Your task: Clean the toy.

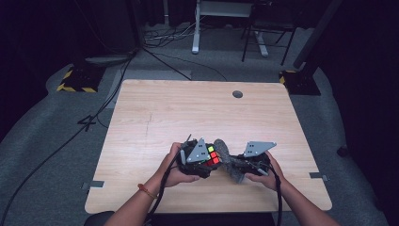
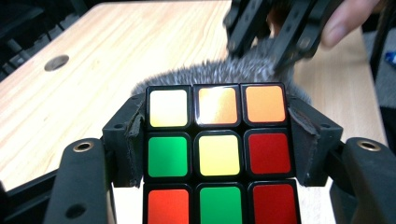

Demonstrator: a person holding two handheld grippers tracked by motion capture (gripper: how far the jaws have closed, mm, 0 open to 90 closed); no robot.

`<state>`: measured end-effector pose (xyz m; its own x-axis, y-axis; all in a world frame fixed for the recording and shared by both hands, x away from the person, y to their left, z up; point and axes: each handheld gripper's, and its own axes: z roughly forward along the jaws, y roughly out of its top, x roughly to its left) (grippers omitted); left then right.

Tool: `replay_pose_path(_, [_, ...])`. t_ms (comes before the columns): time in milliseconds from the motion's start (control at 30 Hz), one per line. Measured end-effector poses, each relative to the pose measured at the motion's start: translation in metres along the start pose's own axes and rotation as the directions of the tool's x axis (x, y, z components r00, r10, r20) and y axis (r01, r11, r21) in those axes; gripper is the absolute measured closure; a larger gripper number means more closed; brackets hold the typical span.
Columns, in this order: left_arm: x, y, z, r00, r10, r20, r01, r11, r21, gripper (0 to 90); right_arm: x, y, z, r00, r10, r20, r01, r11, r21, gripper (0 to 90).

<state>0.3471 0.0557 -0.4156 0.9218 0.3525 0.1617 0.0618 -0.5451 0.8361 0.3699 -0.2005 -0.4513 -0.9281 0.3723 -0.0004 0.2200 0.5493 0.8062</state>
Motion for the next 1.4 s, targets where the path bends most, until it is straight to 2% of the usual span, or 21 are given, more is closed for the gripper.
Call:
replay_pose_path(133, [-0.001,-0.001,0.002,1.0,0.002,0.003,-0.002,1.0,0.006,33.1,0.002,0.002,-0.002,0.9999,0.008,-0.007,-0.008,0.999,-0.032,76.0])
replay_pose_path(200, [0.0,-0.001,0.0,1.0,-0.001,0.007,0.001,1.0,-0.002,33.0,0.006,0.005,-0.004,0.9998,-0.016,0.013,0.016,0.999,-0.04,76.0])
replay_pose_path(333, [0.002,-0.001,-0.002,1.0,-0.006,-0.006,0.006,1.0,0.0,32.8,0.008,0.007,-0.009,0.9995,-0.017,0.026,0.019,0.996,-0.084,76.0])
replay_pose_path(533, [0.0,-0.003,0.006,1.0,0.009,0.002,-0.009,0.9993,0.036,32.9,0.009,0.011,-0.016,0.9995,0.009,-0.031,-0.014,0.987,-0.16,76.1])
replay_pose_path(567, [-0.002,-0.003,0.009,0.9999,0.014,0.001,-0.014,0.9988,0.048,32.9,0.01,0.012,-0.016,0.9997,-0.001,-0.023,-0.003,0.988,-0.156,76.0])
replay_pose_path(633, [-0.004,-0.003,0.013,0.9997,0.025,-0.003,-0.025,0.9968,0.076,32.9,0.016,0.015,-0.016,0.9986,-0.049,0.019,0.051,0.989,-0.137,76.0])
replay_pose_path(767, [-0.007,-0.005,0.019,0.9991,0.043,0.006,-0.043,0.9928,0.112,33.0,0.022,0.021,-0.016,0.9952,-0.091,0.035,0.095,0.987,-0.13,76.0])
replay_pose_path(833, [-0.006,-0.004,0.016,0.9993,0.036,0.008,-0.036,0.9948,0.095,33.1,0.022,0.022,-0.015,0.9949,-0.091,0.043,0.096,0.989,-0.114,76.1])
replay_pose_path(900, [-0.005,-0.002,0.011,0.9993,0.036,-0.01,-0.035,0.9972,0.067,33.2,0.016,0.019,-0.013,0.9962,-0.07,0.051,0.075,0.993,-0.096,76.1])
replay_pose_path(1033, [-0.002,0.0,0.002,0.9997,0.02,-0.013,-0.02,0.9997,0.017,33.2,0.005,0.007,-0.006,0.9972,-0.034,0.066,0.037,0.999,-0.04,76.1])
replay_pose_path(1133, [-0.002,0.001,-0.002,0.9998,0.016,-0.013,-0.016,0.9997,-0.019,33.2,0.001,0.0,0.001,0.9982,-0.025,0.055,0.024,1.0,0.002,76.2])
replay_pose_path(1267, [-0.001,0.0,-0.001,1.0,0.005,-0.002,-0.005,0.9989,-0.047,33.2,0.002,0.001,0.001,0.9998,-0.013,0.018,0.014,0.999,-0.039,76.2])
replay_pose_path(1400, [0.003,-0.005,-0.001,0.9997,-0.015,0.019,0.016,0.9986,-0.05,32.6,0.0,0.001,-0.004,0.9992,0.033,-0.021,-0.035,0.994,-0.099,76.4])
